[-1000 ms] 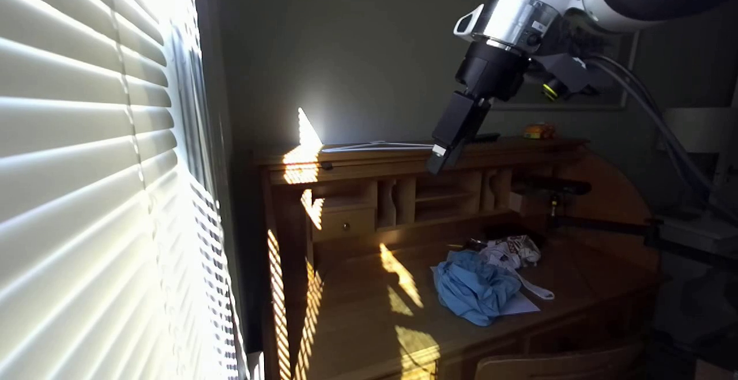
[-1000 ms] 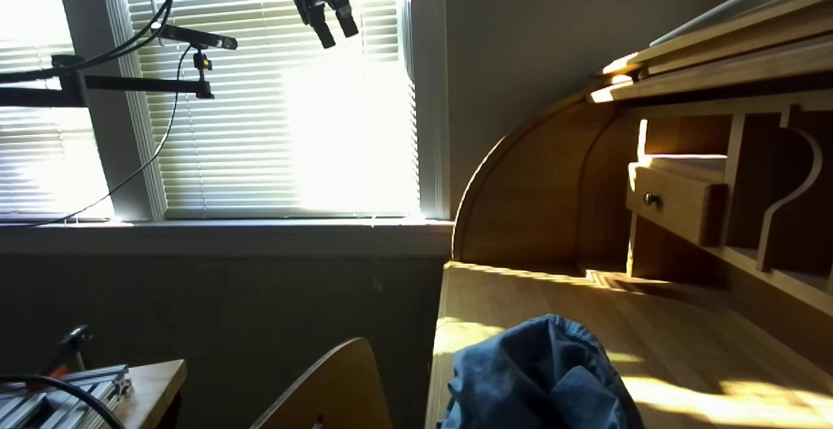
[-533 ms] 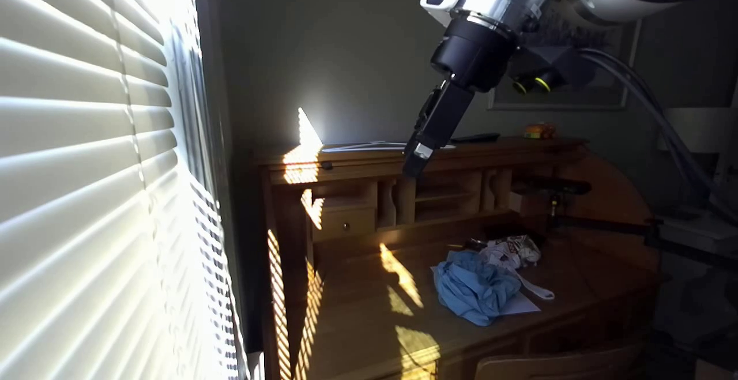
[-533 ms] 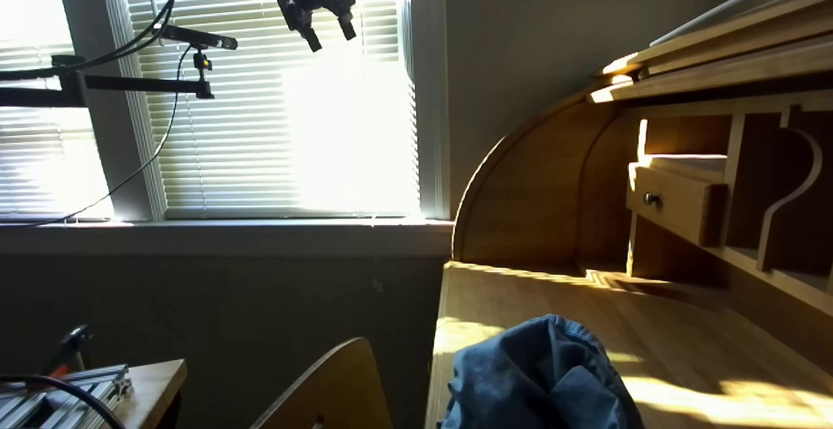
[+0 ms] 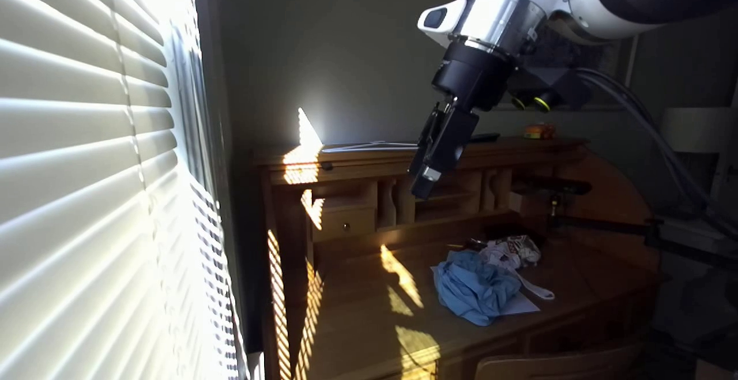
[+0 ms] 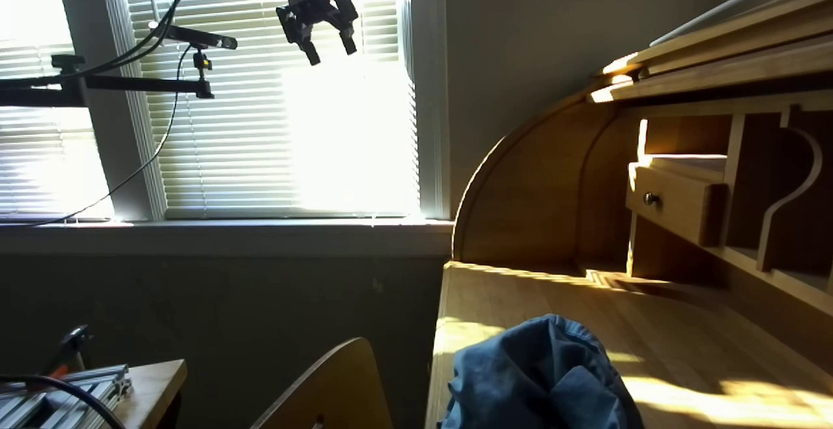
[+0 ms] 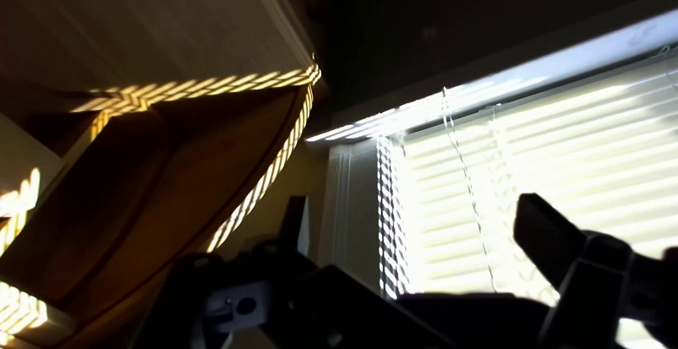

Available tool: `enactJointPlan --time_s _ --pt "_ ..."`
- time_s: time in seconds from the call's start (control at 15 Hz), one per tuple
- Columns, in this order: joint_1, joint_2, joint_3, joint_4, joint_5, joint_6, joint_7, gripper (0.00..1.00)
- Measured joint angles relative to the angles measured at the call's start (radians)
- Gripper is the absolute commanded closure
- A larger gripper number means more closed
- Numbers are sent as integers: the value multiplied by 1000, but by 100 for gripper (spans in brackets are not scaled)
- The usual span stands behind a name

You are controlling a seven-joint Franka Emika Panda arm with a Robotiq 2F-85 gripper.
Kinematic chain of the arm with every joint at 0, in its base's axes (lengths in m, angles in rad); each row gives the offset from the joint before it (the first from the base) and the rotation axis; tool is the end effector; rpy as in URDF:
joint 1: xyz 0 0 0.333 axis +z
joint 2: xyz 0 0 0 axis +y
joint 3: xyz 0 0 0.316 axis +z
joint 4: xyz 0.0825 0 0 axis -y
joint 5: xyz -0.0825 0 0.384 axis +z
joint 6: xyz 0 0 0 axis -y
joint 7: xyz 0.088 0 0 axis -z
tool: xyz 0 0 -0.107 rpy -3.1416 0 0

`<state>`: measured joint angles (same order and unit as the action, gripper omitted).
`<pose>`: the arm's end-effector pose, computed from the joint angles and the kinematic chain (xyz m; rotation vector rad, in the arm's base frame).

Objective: Pull the white cord on the right side of the window downwards

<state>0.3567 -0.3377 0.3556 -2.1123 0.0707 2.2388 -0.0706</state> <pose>0.3620 0.3432 0.5936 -2.7673 -1.1041 -0.6652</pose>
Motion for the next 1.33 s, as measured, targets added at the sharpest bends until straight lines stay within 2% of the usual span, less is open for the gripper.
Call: enactJointPlan --time_s 0.2,0.4,0.6,0.87,1.33 --pt "1 31 4 -7 -2 58 -10 0" --pt "6 90 10 14 -2 164 -39 0" --pt "37 168 10 62 24 271 -115 0" --pt "95 266 17 157 108 292 -285 0" --pt "103 374 61 236 59 358 -316 0"
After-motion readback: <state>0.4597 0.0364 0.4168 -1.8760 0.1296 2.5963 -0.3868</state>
